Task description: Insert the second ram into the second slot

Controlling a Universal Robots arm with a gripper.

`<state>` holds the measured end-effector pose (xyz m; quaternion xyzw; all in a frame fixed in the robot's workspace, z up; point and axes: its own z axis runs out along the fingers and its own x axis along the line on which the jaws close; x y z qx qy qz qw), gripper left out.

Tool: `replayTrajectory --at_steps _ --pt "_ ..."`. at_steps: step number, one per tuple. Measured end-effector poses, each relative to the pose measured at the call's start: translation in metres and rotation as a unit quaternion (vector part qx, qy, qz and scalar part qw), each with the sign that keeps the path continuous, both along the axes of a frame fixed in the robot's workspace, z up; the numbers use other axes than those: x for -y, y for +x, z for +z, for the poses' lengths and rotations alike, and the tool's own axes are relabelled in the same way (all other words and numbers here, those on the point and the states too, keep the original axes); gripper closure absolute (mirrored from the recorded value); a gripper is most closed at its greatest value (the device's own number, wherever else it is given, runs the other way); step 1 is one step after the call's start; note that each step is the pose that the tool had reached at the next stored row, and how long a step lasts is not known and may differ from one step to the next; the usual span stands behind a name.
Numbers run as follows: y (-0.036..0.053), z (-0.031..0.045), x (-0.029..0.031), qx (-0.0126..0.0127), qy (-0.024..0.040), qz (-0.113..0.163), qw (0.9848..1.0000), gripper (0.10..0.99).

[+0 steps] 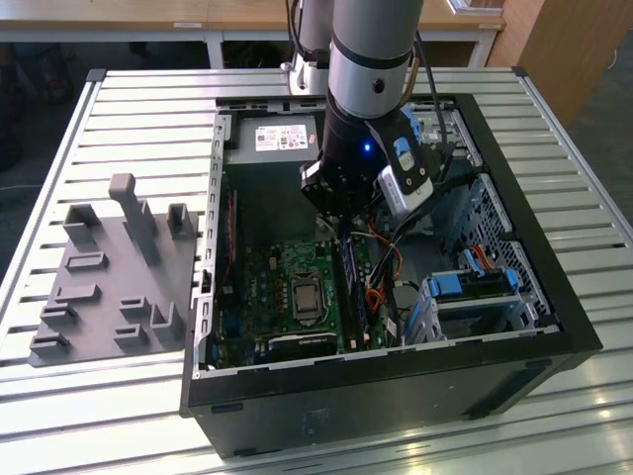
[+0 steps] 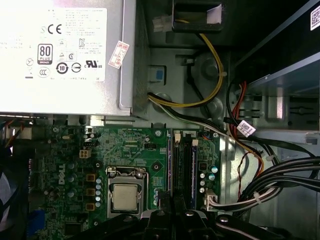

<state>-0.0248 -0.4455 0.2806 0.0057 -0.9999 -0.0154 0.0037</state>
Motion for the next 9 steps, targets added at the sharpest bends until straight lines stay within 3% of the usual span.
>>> replayTrajectory --at_steps 9 --pt "0.0 -0.003 0.0004 0.0001 -0.0007 0.0 1.0 0.949"
